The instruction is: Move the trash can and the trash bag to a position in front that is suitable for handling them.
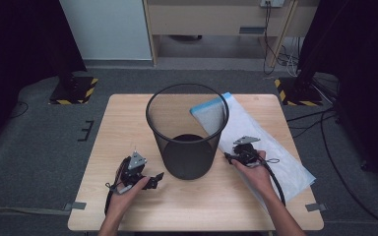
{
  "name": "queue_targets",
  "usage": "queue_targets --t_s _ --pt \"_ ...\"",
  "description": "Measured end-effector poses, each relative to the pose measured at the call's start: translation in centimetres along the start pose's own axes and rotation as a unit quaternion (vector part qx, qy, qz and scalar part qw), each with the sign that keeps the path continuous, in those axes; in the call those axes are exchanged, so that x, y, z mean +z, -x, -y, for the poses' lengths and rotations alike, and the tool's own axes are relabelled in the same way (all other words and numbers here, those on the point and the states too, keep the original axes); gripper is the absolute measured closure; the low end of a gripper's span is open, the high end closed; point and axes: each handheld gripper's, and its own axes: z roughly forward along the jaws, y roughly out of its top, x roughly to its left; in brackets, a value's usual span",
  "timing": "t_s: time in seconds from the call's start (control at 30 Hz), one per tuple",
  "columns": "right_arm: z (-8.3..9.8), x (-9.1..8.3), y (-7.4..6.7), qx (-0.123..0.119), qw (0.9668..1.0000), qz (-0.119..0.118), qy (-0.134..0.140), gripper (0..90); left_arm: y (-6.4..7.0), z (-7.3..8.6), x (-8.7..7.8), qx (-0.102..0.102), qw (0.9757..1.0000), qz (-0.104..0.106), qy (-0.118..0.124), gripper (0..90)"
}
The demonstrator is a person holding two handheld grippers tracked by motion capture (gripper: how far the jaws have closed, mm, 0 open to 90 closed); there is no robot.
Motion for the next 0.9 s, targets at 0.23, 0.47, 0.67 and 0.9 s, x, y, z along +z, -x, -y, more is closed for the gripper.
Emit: queue_targets --t_s 0.23,0.47,0.67,0.9 --pt "0.0 0.0 0.9 0.033 0.9994 -0.003 0.004 90.0 -0.6 0.0 -0.2 -0.004 1.0 -0.005 0.005 4.4" --pt "-1.3 -2.4 1.8 0.019 0.9995 -0.006 0.023 90.0 -1.2 -0.8 -0.4 -0.003 0.9999 -0.009 0.011 4.6" --pt "-3.6 -4.4 2.5 0.014 0.9994 -0.007 0.031 90.0 -2.5 -2.1 -1.2 -0.004 0.9997 -0.011 0.021 4.5" --pt "-5.9 -5.7 3.2 0.024 0.9989 -0.023 0.032 90.0 -4.4 -4.1 -2.7 -0.002 0.9993 -0.022 0.031 4.2"
